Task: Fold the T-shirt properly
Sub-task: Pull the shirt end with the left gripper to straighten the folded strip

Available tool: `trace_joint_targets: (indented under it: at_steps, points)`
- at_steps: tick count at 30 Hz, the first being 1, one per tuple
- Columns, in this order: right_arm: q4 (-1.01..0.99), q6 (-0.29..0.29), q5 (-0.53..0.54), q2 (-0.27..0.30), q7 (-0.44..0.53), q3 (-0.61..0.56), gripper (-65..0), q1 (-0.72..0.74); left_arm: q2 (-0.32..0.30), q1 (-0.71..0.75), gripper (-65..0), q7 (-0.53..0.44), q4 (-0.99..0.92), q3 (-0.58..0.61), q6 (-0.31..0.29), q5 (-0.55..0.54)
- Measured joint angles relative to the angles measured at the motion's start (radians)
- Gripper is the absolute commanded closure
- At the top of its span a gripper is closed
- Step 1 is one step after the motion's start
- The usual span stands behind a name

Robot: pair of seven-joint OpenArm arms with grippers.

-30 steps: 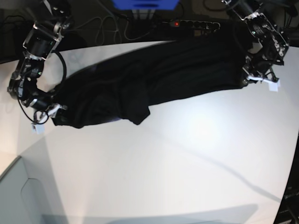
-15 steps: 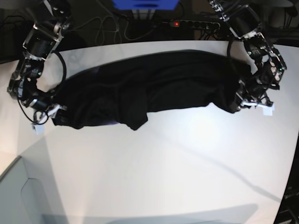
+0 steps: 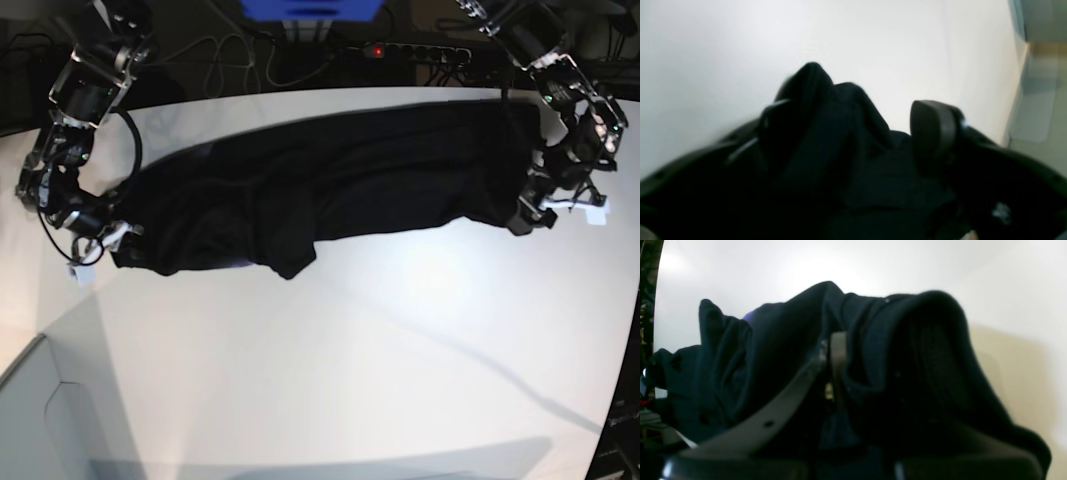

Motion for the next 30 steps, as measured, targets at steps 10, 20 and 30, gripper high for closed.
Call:
trace_joint_targets:
  at_steps: [10,20,30]
  points:
    - [0.0,0.0,0.0,0.0,0.001,0.0,-4.1,-0.001,0.005,0.109,-53.2,0.013,0.271,-0.142,-0.001,-0.006]
    - [0.0,0.0,0.003,0.0,0.0,0.0,-4.1,-0.006,0.035,0.342,-53.2,-0.037,0.274,-0.168,-0.006,-0.007]
    - [0.0,0.0,0.003,0.0,0.003,0.0,-4.1,-0.006,0.027,0.424,-53.3,-0.301,0.084,-0.002,-0.138,0.053]
